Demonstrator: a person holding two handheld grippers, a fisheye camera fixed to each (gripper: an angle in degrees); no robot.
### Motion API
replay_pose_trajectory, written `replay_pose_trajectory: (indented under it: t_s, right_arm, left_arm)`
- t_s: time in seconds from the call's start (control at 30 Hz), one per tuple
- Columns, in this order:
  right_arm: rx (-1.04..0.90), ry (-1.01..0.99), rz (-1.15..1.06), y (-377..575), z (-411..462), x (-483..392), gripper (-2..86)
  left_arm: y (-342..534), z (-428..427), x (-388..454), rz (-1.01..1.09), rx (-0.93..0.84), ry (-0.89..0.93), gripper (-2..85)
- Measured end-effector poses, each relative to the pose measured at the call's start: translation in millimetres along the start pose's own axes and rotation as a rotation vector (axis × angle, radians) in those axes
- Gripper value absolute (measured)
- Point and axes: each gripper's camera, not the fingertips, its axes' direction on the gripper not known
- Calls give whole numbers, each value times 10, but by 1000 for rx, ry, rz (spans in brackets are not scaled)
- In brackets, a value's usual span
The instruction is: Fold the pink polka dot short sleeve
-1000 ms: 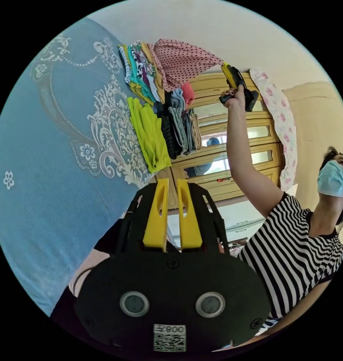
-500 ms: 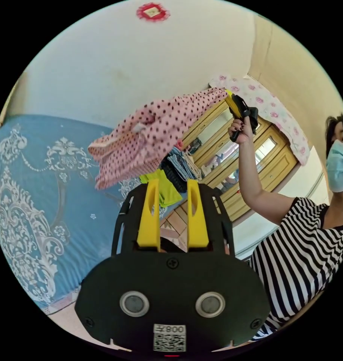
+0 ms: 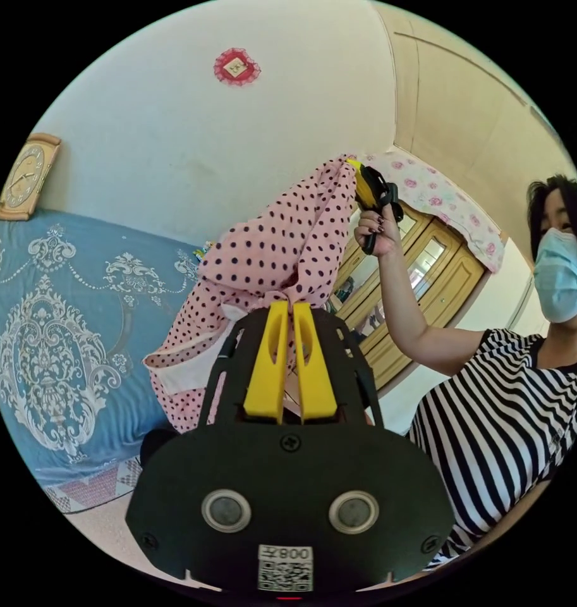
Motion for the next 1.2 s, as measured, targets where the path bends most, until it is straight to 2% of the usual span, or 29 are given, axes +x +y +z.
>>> replay_pose_trajectory:
  t_s: [0.23,0.47,0.67,0.9,1.07,1.2]
  right_arm:
    - [0,-68,-70,215,229,-261,2]
    - [0,-100,-98,496,138,-331,2]
    - [2,-111,-86,720,0,-210,3]
    - [-22,-181,-73,895,-37,-57,2]
    - [-49,-202,-86,946,-106,-54,2]
    - [-69,-176,-106,930,-258,-84,2]
  left_arm:
    - [319,448,1000,115,-113,100,16]
    - [553,861,1589,140,-195,187,43]
    - [760,576,1666,30,-100,162,76]
    - [904,285,1543,-132,64,14,113]
    - [724,672,1469,-176,70,94,109]
    - [540,1044,1673,-154,21,214,33]
